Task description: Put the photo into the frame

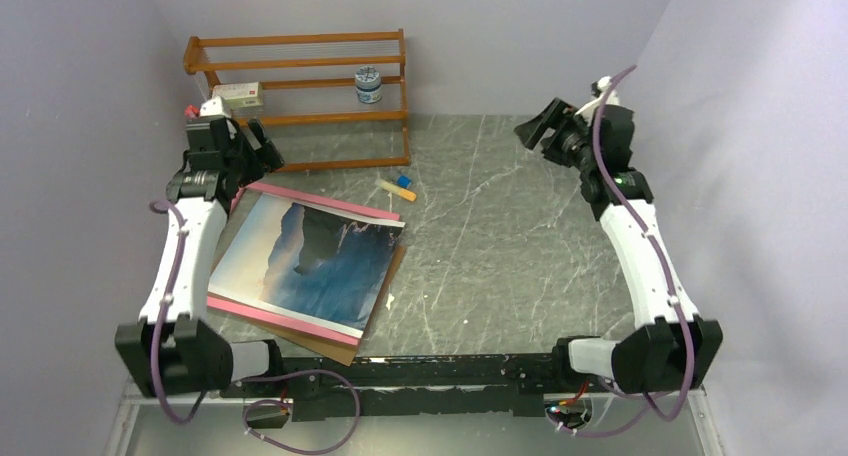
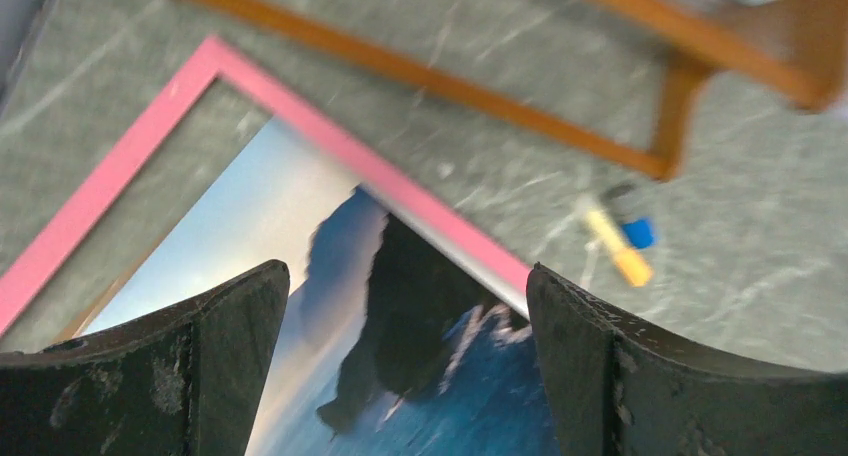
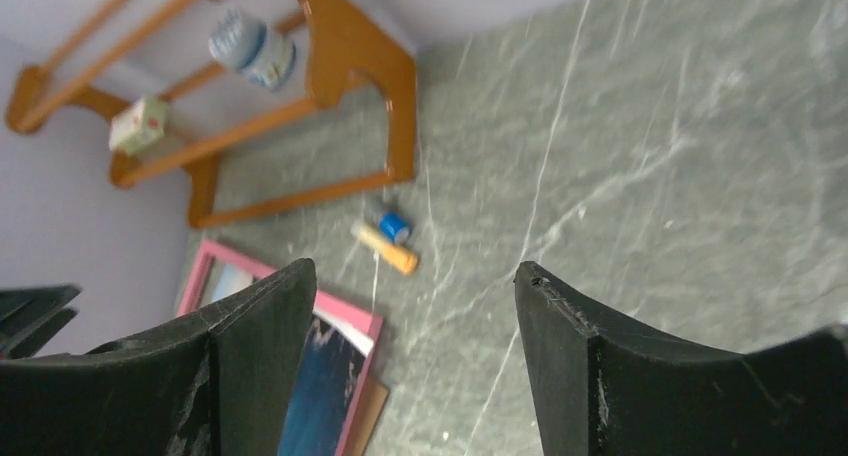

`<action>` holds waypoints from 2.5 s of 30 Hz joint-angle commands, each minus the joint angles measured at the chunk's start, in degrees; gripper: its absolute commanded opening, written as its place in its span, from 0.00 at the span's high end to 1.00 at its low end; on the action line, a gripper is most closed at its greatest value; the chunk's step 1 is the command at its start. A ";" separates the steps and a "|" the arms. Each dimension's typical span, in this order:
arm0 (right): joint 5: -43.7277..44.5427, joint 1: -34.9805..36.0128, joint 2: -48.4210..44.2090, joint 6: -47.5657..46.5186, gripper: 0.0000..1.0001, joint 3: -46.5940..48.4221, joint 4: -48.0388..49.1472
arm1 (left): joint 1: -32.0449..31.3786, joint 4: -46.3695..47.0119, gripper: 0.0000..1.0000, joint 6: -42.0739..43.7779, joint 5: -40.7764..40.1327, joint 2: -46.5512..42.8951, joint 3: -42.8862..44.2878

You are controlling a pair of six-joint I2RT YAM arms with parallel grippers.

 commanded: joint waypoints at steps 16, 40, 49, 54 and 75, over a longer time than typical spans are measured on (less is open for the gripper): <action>-5.18 12.65 14.52 7.16 0.31 -5.73 2.10 | 17.27 4.50 0.28 11.51 -4.73 32.25 6.42; -2.62 17.54 20.79 12.07 0.39 0.57 -3.33 | 22.43 -4.08 0.33 22.41 8.24 49.63 19.48; -1.49 20.34 21.72 13.18 0.40 1.63 -4.59 | 22.43 -6.23 0.27 26.93 14.89 50.40 19.05; -0.85 21.11 21.35 13.33 0.41 1.17 -4.96 | 22.43 -5.60 0.33 27.07 14.06 50.69 18.64; 0.86 21.30 17.06 12.94 0.42 -2.57 -4.05 | 19.62 -5.92 0.97 29.68 8.54 47.08 18.96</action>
